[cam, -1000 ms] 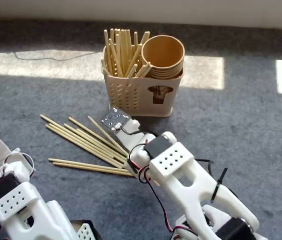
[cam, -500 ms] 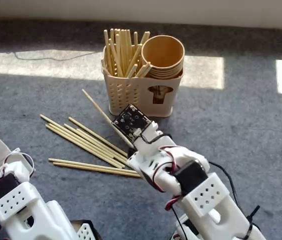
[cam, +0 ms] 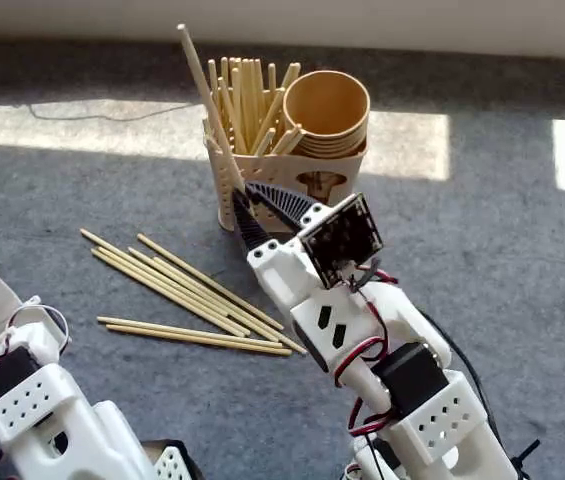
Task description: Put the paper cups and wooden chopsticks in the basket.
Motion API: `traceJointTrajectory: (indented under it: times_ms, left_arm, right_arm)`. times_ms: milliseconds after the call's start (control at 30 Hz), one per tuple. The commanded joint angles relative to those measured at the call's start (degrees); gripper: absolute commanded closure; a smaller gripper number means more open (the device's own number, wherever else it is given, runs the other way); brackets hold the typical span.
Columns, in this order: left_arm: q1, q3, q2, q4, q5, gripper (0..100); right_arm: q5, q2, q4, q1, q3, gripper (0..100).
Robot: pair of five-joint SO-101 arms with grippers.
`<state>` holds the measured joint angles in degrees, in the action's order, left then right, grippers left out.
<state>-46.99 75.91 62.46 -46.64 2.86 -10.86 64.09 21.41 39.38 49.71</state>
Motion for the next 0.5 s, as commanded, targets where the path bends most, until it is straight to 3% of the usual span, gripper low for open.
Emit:
traceJointTrajectory:
  times_ms: [0, 467]
  left_arm:
    - [-0.3, -0.5, 1.3, 0.9, 0.0, 100]
    - [-0.3, -0.5, 1.3, 0.9, 0.0, 100]
  right_arm:
    - [-3.0, 0.0, -15.4, -2.0, 1.5, 99.3]
    - [-2.9, -23.5, -45.9, -7.3, 2.4, 99.3]
